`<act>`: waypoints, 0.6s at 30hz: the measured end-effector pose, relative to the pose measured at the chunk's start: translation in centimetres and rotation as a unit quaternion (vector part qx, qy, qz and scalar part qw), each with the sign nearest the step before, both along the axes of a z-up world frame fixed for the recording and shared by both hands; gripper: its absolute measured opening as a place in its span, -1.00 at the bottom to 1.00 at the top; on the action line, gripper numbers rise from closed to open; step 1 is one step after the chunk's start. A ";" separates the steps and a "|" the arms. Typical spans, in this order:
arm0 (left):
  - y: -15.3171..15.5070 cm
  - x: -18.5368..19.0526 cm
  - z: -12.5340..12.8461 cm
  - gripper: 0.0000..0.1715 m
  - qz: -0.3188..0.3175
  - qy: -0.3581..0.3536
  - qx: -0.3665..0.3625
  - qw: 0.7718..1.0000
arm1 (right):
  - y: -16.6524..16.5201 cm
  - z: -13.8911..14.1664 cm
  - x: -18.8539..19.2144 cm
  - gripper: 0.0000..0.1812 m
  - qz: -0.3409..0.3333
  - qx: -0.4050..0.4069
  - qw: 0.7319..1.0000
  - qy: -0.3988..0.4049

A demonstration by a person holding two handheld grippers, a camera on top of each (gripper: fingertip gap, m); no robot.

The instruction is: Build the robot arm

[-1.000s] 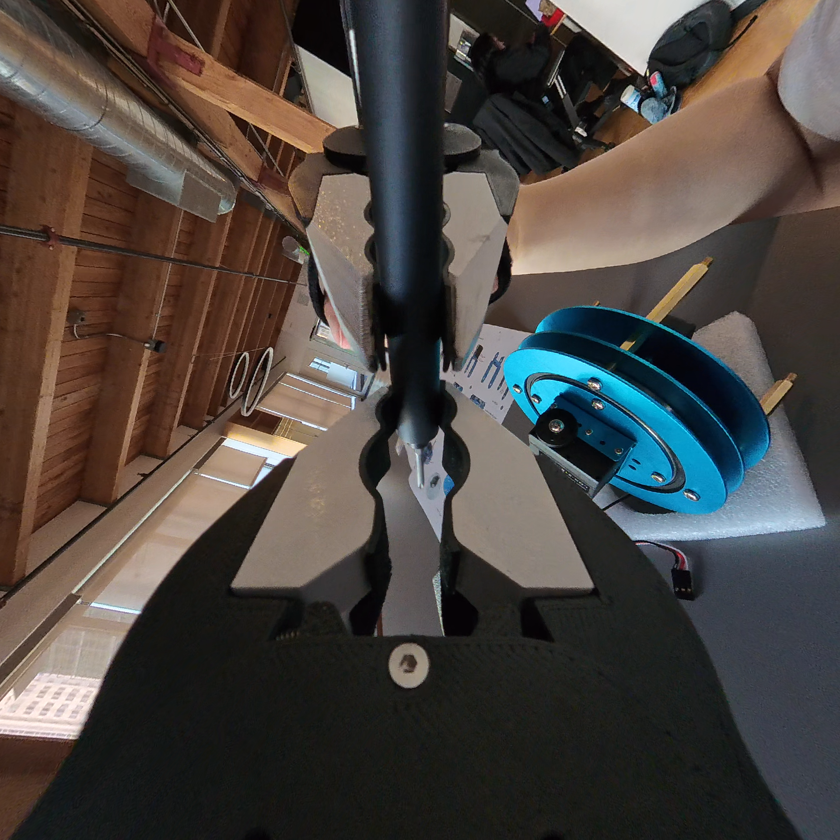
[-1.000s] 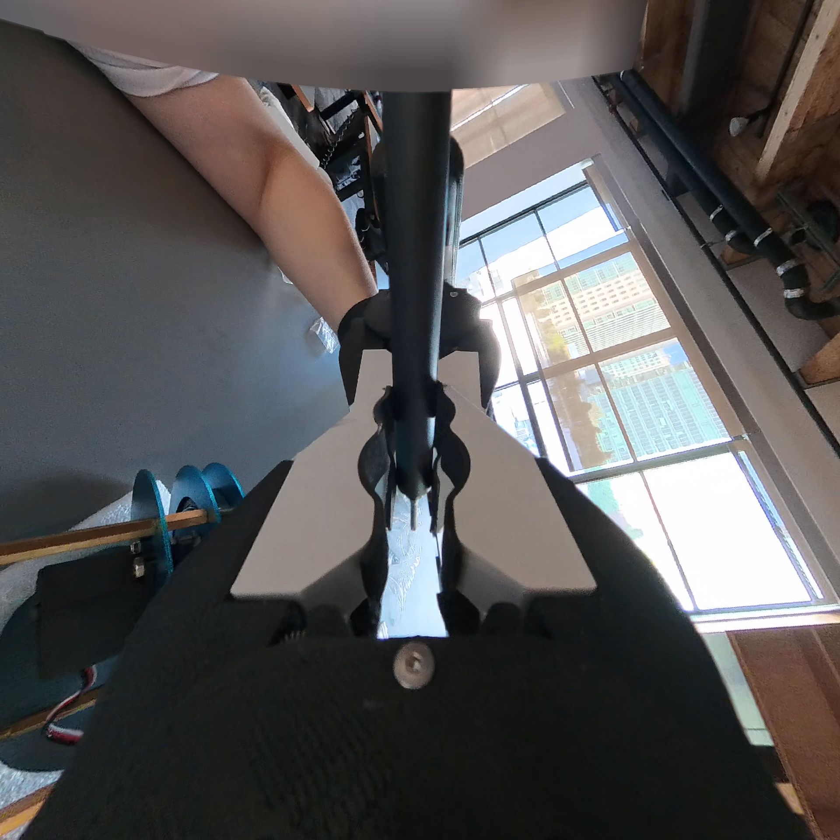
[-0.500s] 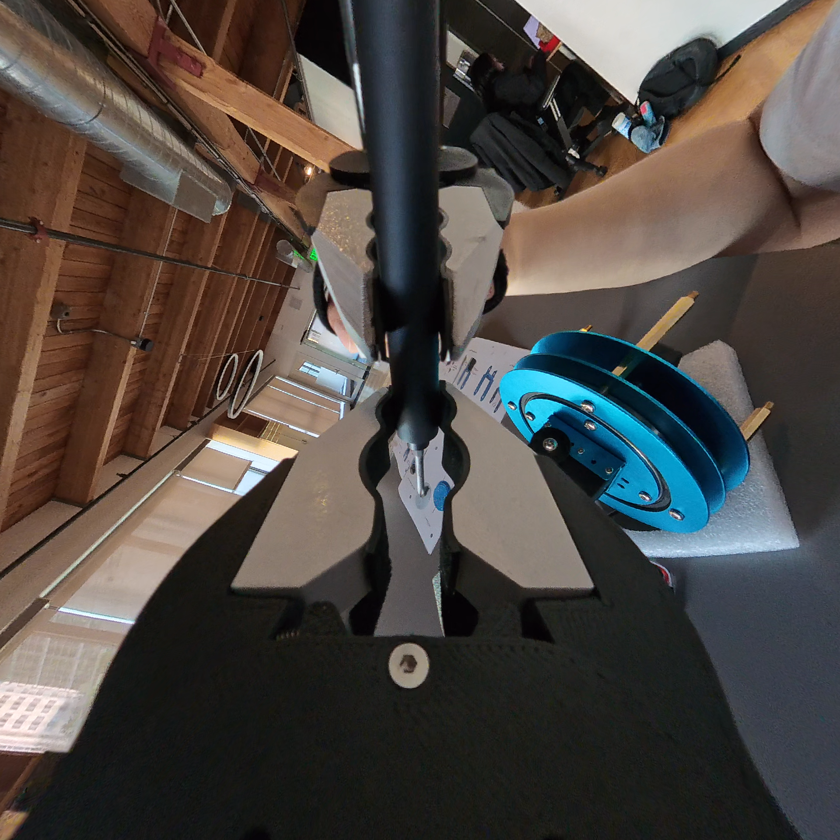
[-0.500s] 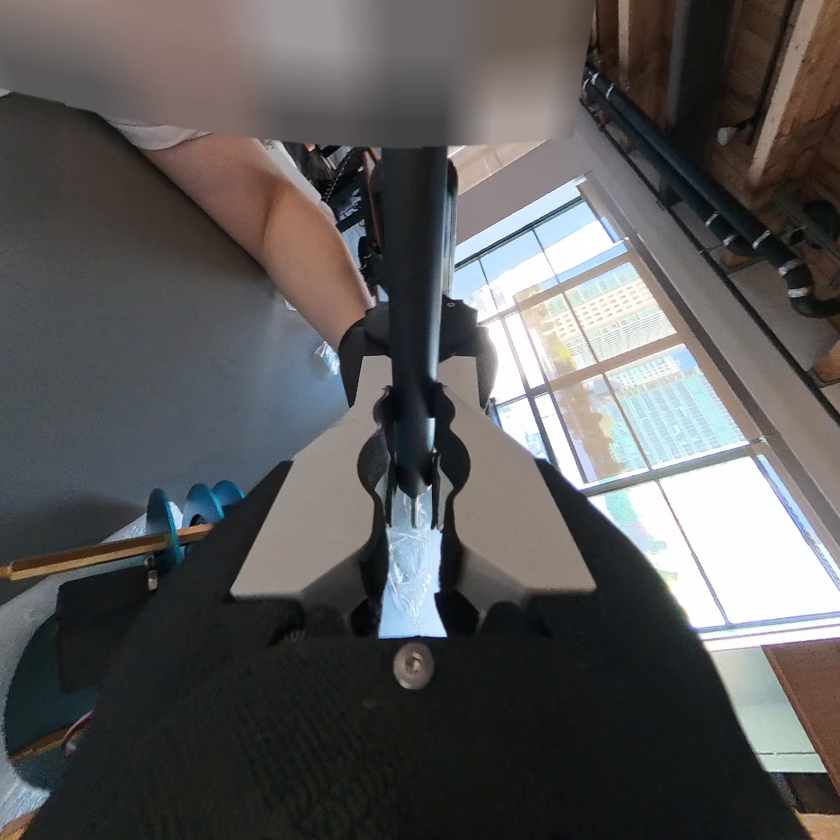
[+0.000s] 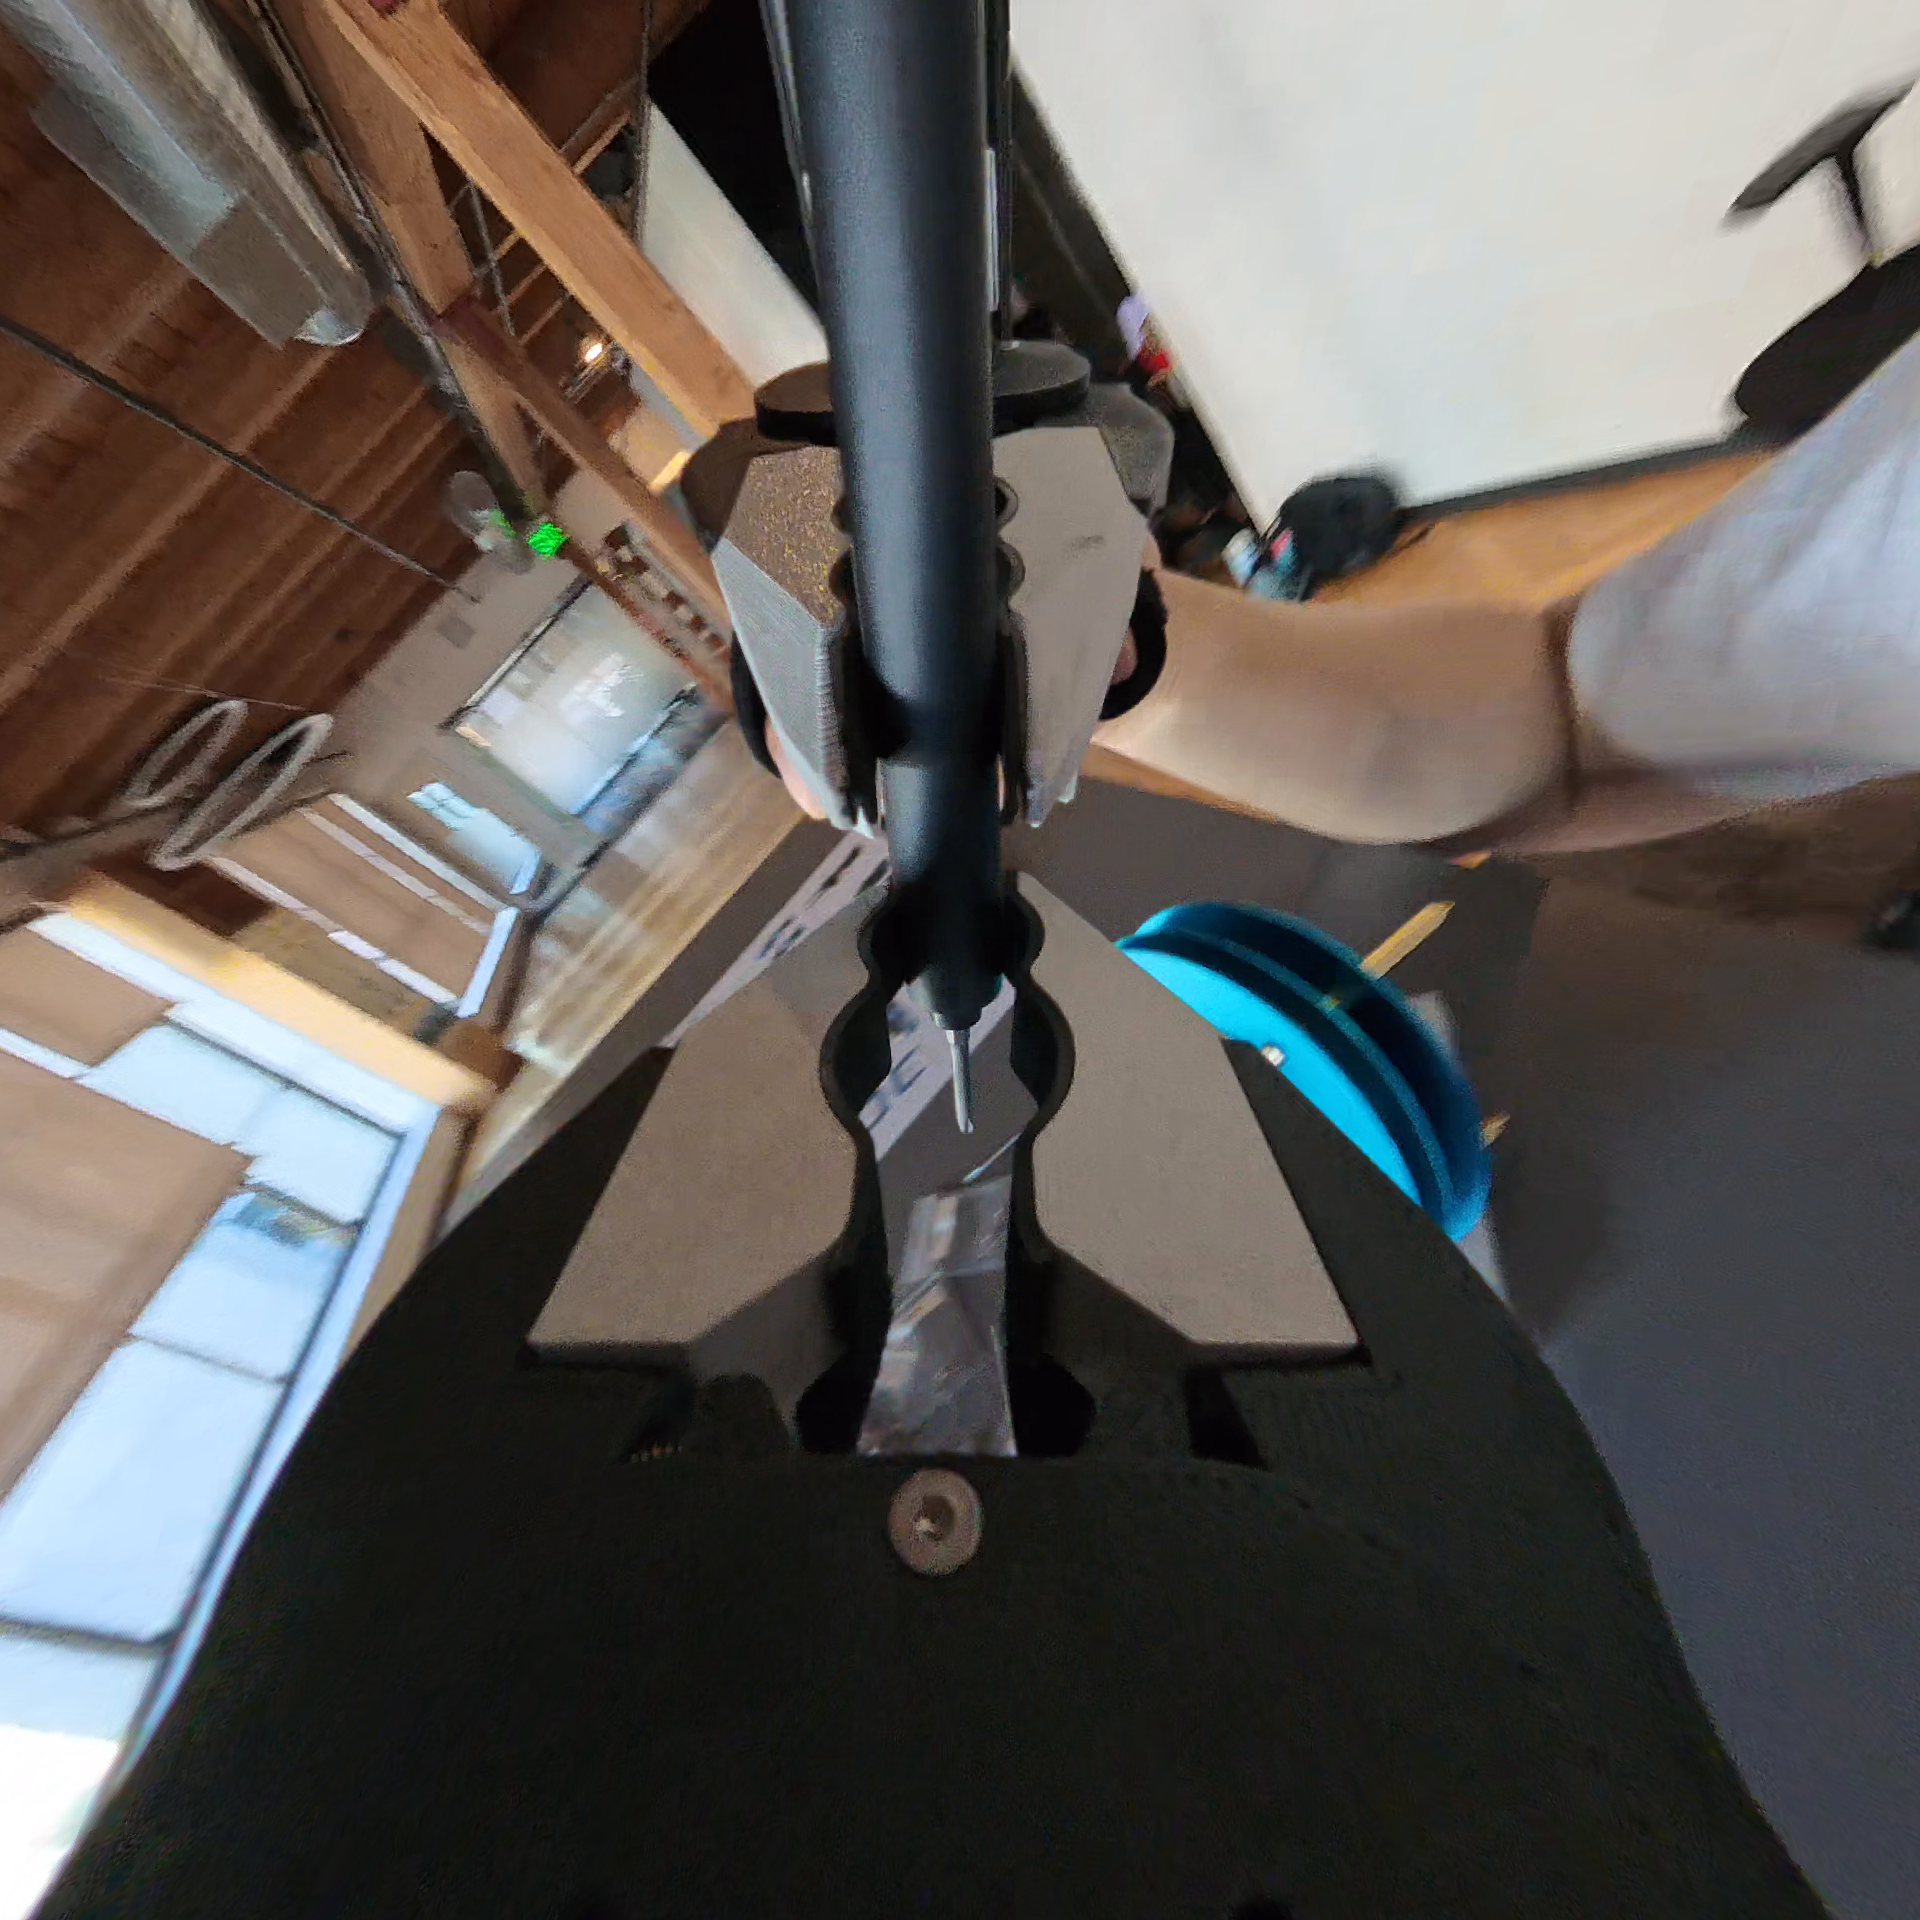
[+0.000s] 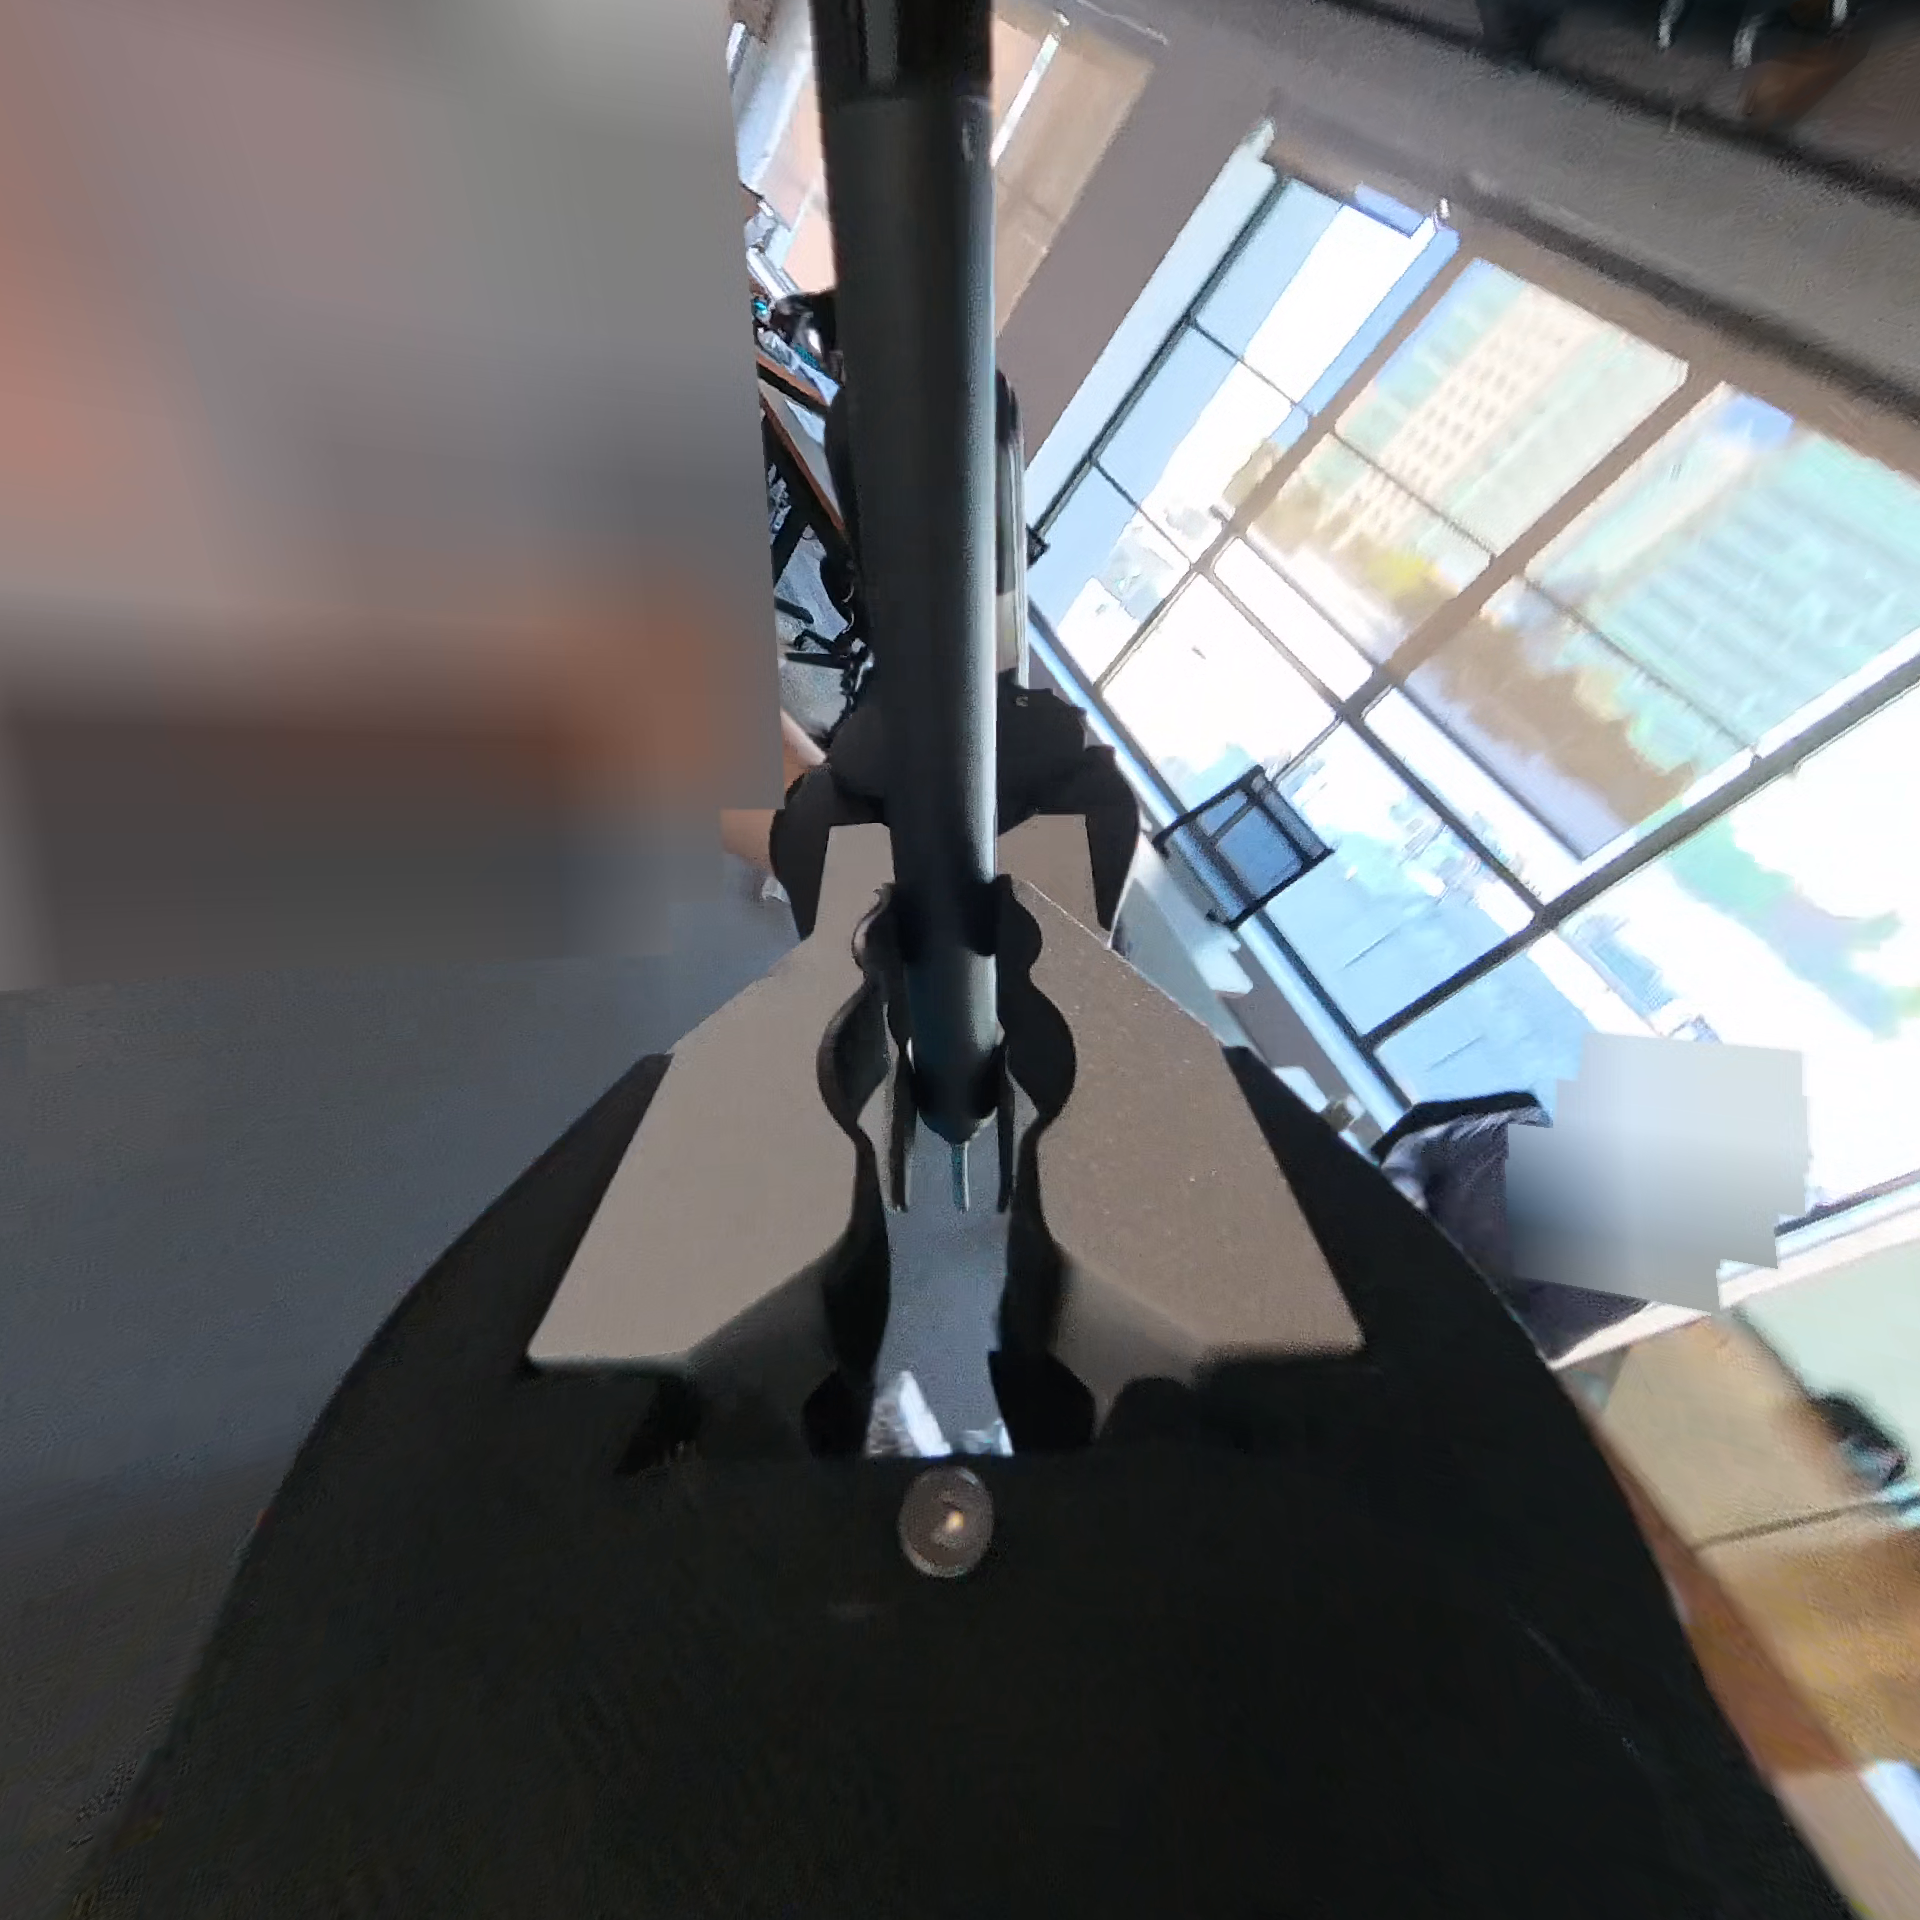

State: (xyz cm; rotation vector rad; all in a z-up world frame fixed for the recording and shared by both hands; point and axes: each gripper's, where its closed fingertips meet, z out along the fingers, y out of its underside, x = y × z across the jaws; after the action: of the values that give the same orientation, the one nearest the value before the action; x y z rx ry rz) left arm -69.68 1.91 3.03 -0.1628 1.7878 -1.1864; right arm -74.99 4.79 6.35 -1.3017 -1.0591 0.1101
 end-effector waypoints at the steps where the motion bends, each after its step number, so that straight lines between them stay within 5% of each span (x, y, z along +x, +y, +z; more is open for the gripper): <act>1: -0.5 -0.5 0.3 -0.82 -0.020 0.008 -0.015 1.000 | -0.2 0.4 -0.4 -0.84 -0.013 -0.019 1.000 0.013; 7: -2.8 -2.6 -0.7 -0.82 -0.075 0.014 0.003 0.997 | -1.9 -0.7 -2.1 -0.84 -0.100 -0.051 0.993 -0.024; 18: -3.3 -1.6 -3.6 -0.82 -0.061 0.014 0.032 0.998 | -2.0 -3.8 -1.1 -0.84 -0.158 -0.081 0.984 -0.034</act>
State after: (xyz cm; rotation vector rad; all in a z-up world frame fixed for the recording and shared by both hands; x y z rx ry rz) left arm -71.31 -1.43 -0.60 -0.0343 1.8805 -1.2166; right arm -76.13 2.77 2.54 -1.6157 -0.9023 -0.0902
